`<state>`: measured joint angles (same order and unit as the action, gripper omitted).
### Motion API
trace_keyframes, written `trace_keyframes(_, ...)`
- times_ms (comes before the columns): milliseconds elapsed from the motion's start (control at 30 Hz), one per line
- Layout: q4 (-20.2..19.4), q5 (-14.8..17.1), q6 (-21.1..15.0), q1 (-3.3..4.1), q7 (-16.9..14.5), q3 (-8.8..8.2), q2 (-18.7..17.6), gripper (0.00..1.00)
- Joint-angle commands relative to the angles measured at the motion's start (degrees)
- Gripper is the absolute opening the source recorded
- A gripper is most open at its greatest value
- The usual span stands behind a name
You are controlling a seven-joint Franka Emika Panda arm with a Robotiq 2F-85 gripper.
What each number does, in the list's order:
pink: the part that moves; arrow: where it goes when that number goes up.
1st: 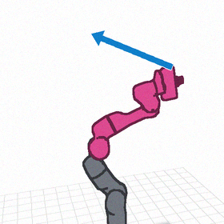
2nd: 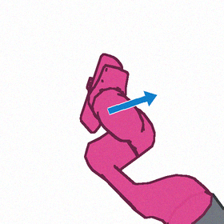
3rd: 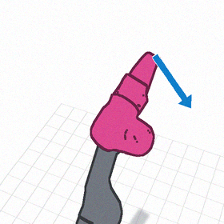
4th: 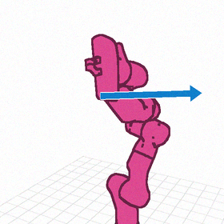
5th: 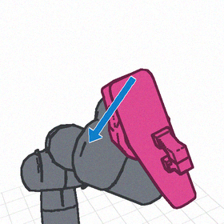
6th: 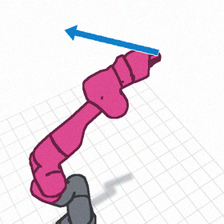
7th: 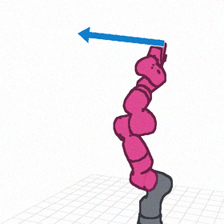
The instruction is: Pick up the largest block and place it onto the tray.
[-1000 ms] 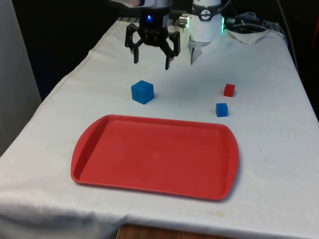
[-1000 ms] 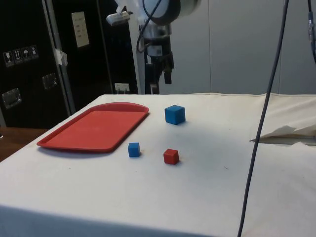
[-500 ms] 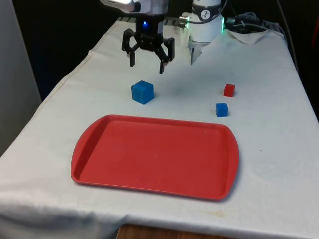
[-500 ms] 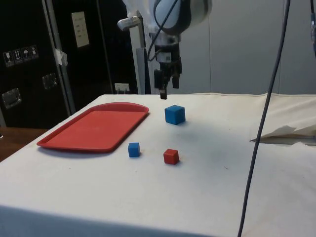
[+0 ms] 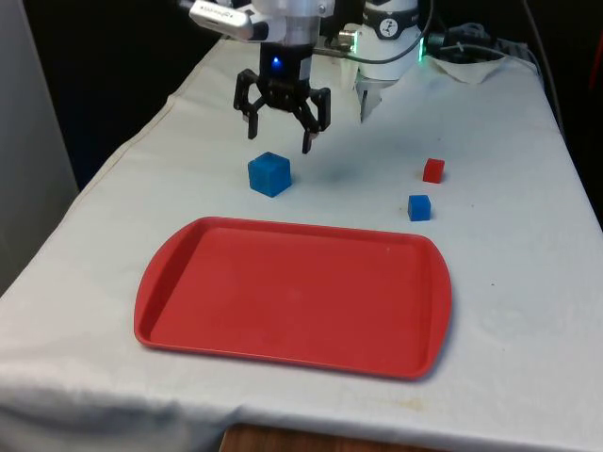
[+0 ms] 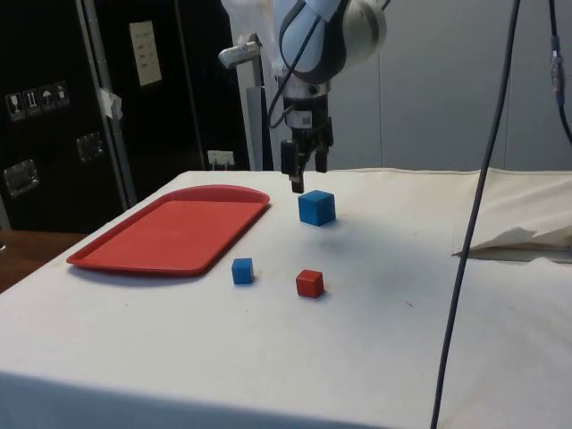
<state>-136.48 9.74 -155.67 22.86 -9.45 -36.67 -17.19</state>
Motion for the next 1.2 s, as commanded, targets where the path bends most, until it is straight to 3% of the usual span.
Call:
trace_keyframes(0,-0.29,0.92,-0.69,-0.52,-0.69,0.52,0.11,1.00)
trace_keyframes(33,0.00,0.06,-0.06,-0.06,0.00,0.00,-0.11,1.00)
trace_keyframes(100,-0.23,1.15,-0.69,-0.74,-0.69,0.52,-0.40,1.00)
trace_keyframes(267,-0.17,2.01,-1.43,-0.97,-0.63,0.63,-1.55,1.00)
trace_keyframes(300,-0.06,0.97,-0.80,-0.34,0.00,-0.23,-1.72,1.00)
trace_keyframes(333,-0.17,2.29,-1.66,-0.97,-0.63,0.69,-1.78,1.00)
trace_keyframes(633,-0.06,4.93,-3.67,-1.15,-0.80,1.66,-4.24,1.00)
trace_keyframes(667,0.00,3.95,-3.21,-0.34,0.00,0.63,-4.76,1.00)
trace_keyframes(700,-0.06,5.16,-3.84,-1.20,-0.86,1.72,-4.47,1.00)
trace_keyframes(933,0.57,6.70,-4.87,-1.49,-1.03,2.06,-6.36,1.00)
trace_keyframes(967,0.69,5.79,-4.30,-0.40,-0.11,0.80,-6.93,1.00)
trace_keyframes(1000,0.86,7.22,-5.04,-1.49,-1.09,2.06,-6.99,1.00)
trace_keyframes(1167,1.66,8.65,-5.44,-1.55,-1.38,2.06,-8.77,1.00)
